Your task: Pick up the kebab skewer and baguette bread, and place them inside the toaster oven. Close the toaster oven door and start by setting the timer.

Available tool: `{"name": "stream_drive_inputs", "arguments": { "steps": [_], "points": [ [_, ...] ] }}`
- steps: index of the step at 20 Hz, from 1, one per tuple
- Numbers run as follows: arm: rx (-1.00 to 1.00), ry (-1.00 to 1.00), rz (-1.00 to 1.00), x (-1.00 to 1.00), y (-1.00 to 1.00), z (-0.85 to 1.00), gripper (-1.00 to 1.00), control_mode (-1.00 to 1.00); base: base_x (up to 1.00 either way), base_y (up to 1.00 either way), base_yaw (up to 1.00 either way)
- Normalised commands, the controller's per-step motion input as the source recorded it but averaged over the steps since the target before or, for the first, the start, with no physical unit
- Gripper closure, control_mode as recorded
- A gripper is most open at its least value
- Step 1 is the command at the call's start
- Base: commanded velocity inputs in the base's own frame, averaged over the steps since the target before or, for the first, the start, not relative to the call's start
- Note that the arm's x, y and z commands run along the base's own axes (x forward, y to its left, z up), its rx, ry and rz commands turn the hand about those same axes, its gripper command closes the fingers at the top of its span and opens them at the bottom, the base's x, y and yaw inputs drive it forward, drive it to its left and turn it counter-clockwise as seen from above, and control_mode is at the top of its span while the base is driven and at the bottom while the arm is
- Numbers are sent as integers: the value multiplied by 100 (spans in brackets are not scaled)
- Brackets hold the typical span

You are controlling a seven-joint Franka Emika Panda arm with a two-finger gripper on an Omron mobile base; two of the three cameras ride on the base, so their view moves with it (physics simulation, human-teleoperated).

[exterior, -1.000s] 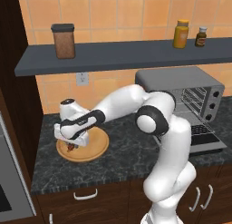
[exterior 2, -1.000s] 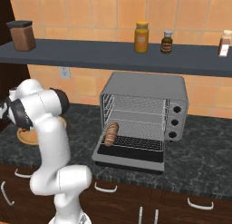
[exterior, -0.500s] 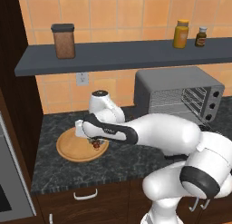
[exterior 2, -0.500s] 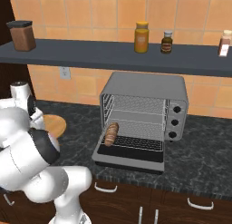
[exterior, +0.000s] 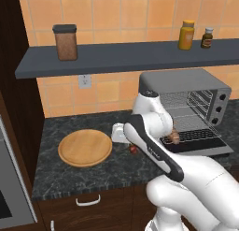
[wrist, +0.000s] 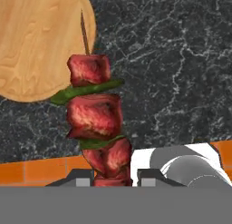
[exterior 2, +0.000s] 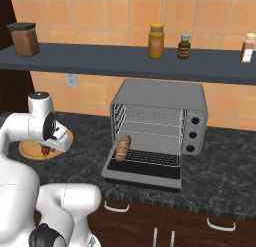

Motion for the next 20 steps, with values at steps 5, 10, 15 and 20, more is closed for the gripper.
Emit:
{"name": "stream_drive_inputs", "arguments": {
  "steps": [5,10,15,20],
  "points": [
    [0,-1,2,-14,-100,32,100,-100,0,0,0],
    [0,0,0,0,-100,38,100,-100,0,0,0],
    [0,0,0,1,-100,26,100,-100,0,0,0],
    [0,0,0,7,-100,8,100,-100,0,0,0]
  ]
}}
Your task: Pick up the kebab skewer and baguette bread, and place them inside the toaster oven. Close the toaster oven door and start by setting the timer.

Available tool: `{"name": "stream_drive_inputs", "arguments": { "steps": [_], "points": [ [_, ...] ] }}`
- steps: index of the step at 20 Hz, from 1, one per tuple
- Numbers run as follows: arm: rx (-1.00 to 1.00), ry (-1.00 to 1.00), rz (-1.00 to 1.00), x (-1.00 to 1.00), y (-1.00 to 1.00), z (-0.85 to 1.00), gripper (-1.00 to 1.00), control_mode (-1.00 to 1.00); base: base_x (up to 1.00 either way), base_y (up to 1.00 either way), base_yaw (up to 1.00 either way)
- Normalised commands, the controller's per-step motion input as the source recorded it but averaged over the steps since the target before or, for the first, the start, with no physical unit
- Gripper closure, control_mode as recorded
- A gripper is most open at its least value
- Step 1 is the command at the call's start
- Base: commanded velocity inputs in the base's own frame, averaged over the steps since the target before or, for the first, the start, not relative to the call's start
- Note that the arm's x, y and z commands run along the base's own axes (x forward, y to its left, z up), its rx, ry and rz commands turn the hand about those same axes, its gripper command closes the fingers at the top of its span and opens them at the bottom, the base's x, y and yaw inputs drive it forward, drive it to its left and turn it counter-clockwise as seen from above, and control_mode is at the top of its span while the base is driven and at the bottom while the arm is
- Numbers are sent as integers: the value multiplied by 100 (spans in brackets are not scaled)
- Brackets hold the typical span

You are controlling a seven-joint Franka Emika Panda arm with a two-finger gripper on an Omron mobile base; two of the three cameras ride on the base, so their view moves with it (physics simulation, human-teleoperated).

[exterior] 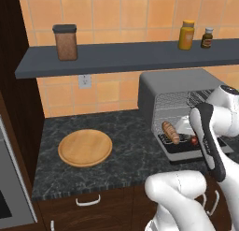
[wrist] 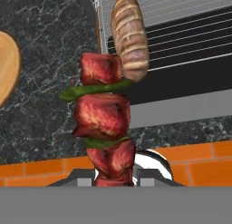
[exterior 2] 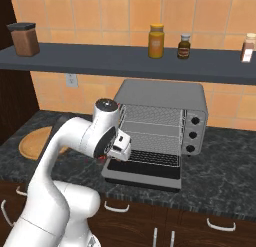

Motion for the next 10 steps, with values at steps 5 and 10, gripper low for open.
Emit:
{"name": "stream_drive_inputs", "arguments": {
  "steps": [5,10],
  "points": [
    [0,0,0,49,-100,0,100,-100,0,0,0],
    [0,-2,0,62,-63,0,100,-100,0,0,0]
  ]
}}
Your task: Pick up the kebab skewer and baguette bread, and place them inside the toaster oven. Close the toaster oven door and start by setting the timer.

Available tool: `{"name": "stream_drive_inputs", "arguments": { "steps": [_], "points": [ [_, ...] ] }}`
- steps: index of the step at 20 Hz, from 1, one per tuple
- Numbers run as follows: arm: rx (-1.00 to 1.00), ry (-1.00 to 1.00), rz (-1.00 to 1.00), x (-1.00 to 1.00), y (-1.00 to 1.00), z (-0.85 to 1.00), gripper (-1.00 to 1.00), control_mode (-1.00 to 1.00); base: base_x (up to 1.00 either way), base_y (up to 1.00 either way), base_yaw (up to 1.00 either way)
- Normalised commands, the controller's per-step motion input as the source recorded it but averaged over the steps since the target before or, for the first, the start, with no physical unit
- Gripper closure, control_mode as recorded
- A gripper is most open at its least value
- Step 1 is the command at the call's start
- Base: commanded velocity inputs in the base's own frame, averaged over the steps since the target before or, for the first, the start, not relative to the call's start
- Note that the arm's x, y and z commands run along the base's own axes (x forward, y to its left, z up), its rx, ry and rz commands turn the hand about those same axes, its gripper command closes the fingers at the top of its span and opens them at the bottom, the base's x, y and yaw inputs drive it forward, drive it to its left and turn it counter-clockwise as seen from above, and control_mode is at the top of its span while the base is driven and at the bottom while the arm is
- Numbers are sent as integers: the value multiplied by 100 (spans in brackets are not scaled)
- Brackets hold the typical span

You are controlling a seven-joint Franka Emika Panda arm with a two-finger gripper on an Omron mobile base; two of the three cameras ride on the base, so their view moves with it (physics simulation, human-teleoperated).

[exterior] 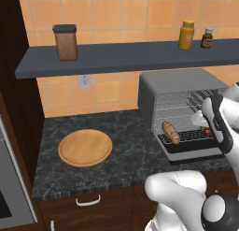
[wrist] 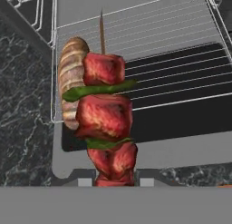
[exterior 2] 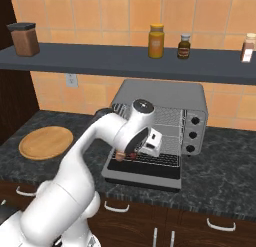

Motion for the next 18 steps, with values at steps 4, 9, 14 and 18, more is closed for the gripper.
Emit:
{"name": "stream_drive_inputs", "arguments": {
  "steps": [4,9,14,18],
  "points": [
    [-5,-1,0,31,-3,-49,100,-100,0,0,0],
    [-3,0,0,50,0,-39,100,-100,0,0,0],
    [0,0,0,37,-10,-14,100,-100,0,0,0],
    [0,0,0,24,-1,-31,100,-100,0,0,0]
  ]
}}
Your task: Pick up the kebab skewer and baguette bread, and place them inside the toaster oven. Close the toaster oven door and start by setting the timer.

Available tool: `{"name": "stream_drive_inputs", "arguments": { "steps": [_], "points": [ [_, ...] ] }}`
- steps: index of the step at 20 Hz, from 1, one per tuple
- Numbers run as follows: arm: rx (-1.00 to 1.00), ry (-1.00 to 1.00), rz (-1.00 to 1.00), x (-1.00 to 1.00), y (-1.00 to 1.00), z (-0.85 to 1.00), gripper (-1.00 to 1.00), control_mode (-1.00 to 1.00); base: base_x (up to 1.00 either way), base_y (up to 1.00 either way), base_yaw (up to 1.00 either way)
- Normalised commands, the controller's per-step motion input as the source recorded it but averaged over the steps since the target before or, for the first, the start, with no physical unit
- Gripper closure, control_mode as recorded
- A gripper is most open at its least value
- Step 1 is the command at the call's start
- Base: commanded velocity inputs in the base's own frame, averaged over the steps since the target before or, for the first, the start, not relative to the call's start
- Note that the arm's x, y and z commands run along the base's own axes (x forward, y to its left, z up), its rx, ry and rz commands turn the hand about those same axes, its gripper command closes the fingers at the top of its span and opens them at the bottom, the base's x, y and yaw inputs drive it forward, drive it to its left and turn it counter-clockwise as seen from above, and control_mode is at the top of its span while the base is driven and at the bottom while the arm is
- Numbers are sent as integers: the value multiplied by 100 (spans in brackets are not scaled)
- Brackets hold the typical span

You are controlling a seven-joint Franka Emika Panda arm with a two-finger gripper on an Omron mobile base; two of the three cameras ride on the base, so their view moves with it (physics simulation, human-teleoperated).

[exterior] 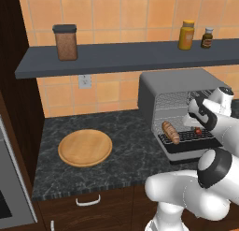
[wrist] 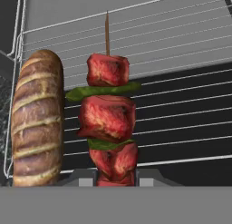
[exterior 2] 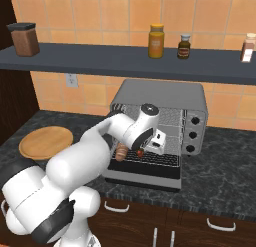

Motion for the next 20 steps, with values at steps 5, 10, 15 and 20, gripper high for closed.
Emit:
{"name": "stream_drive_inputs", "arguments": {
  "steps": [5,10,15,20],
  "points": [
    [0,0,0,24,-7,-22,100,-100,0,0,0],
    [0,0,0,14,-11,-26,100,-100,0,0,0],
    [0,0,0,11,-8,-20,100,-100,0,0,0],
    [0,0,2,14,-6,-10,100,-100,0,0,0]
  ]
}}
